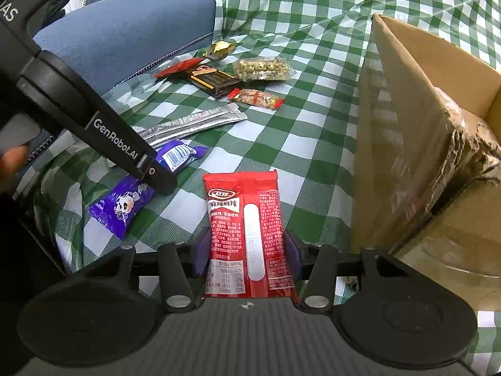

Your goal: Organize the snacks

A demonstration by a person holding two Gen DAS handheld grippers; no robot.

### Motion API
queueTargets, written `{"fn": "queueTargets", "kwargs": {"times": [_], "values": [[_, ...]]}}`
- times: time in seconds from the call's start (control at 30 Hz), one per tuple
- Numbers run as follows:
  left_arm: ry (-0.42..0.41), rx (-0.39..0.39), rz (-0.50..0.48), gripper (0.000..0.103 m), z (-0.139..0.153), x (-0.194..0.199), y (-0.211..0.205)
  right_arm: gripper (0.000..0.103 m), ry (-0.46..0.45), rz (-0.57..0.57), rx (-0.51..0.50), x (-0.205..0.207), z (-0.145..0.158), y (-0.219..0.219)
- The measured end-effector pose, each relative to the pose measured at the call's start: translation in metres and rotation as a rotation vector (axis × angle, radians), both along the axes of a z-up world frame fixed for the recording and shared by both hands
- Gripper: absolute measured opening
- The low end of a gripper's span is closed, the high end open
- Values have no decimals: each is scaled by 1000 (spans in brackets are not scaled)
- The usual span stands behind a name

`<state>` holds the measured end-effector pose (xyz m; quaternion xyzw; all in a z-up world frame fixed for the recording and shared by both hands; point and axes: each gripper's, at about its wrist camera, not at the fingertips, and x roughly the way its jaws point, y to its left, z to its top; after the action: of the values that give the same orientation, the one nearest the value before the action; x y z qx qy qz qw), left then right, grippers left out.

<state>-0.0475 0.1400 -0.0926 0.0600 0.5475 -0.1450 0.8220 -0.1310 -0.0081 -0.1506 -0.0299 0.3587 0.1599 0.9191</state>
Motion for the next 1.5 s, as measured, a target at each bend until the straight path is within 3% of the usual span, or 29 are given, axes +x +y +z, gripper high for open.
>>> {"fn": "queueTargets", "kwargs": {"times": [0.23, 0.33, 1.0, 1.23, 1.5], "values": [[-8, 21, -15, 25, 0, -1, -4, 51, -4, 1, 12, -1, 0, -1], [-24, 23, -19, 16, 2, -2, -4, 50, -14, -1, 18, -3, 2, -1], [-346, -210, 108, 15, 52, -40, 38, 49, -197, 29, -2, -39, 38, -4], [-407, -259, 123, 15, 60, -47, 43, 49, -322, 8, 74, -56, 80, -26], [-438, -270, 126, 15, 62, -54, 44, 49, -514, -67, 138, -67, 135, -96]]}}
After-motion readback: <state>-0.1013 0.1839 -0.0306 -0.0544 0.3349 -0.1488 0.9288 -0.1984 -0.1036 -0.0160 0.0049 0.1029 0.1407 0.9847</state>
